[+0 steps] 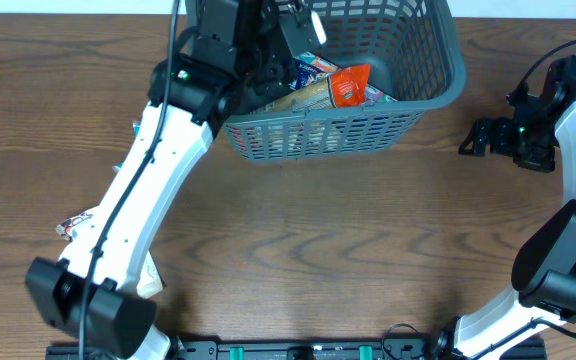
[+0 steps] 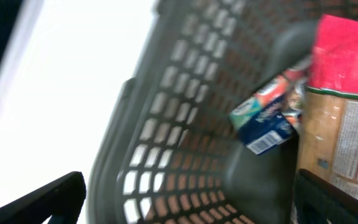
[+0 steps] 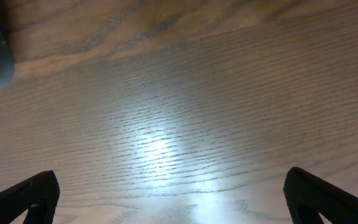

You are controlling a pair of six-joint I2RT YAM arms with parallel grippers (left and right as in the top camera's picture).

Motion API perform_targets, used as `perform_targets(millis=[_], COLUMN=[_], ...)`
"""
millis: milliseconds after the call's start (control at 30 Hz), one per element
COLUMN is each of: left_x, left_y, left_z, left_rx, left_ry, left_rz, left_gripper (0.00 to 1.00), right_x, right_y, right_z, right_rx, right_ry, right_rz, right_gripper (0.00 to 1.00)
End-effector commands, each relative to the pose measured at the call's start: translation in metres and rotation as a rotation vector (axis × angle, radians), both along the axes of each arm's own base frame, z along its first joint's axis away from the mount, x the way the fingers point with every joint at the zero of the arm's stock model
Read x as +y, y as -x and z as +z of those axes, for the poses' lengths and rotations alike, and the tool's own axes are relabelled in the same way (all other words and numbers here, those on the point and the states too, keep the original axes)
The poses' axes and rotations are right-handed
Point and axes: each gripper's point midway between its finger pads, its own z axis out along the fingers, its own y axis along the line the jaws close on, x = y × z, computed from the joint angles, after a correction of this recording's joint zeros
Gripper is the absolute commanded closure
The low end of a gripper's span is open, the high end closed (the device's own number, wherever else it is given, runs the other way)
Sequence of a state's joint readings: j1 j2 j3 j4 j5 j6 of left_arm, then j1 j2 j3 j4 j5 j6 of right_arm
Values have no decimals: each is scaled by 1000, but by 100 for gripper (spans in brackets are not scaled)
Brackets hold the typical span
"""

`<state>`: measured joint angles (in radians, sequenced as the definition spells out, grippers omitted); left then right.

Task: Pack container
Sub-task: 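Withdraw the left gripper back toward the teal wipe pack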

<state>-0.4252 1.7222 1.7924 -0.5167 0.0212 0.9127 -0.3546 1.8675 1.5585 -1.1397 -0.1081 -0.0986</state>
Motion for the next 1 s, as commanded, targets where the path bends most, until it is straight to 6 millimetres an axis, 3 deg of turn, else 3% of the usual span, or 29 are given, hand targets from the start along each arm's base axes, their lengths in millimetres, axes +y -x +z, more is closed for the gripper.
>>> perform_targets(millis=[0, 167, 267, 400, 533, 667, 800, 967], left_x=[40, 91, 126, 178, 223, 254, 262, 266], left_y=[9, 46, 73, 104, 124, 121, 99, 69], left_z=[43, 85, 94, 82, 54, 29, 1, -52], left_rx=[-45, -64, -48, 13, 120, 192, 285, 438], left_ry=[159, 315, 355, 356, 387, 403, 397, 399], left_rz=[232, 411, 529, 725, 931, 1059, 1047, 1053], left_gripper=[1, 1, 1, 1, 1, 1, 1, 1], right_x=[4, 4, 4, 4, 3, 3, 4, 4], right_y=[0, -1, -1, -1, -2, -2, -1, -1], right_z=[1, 1, 1, 1, 1, 1, 1, 1], right_rx=[-3, -5, -5, -5, -9, -9, -6, -5], right_ry=[2, 3, 3, 4, 5, 6, 5, 5], right_rz=[24, 24, 31, 32, 32, 39, 39, 39], right_gripper=[1, 1, 1, 1, 1, 1, 1, 1])
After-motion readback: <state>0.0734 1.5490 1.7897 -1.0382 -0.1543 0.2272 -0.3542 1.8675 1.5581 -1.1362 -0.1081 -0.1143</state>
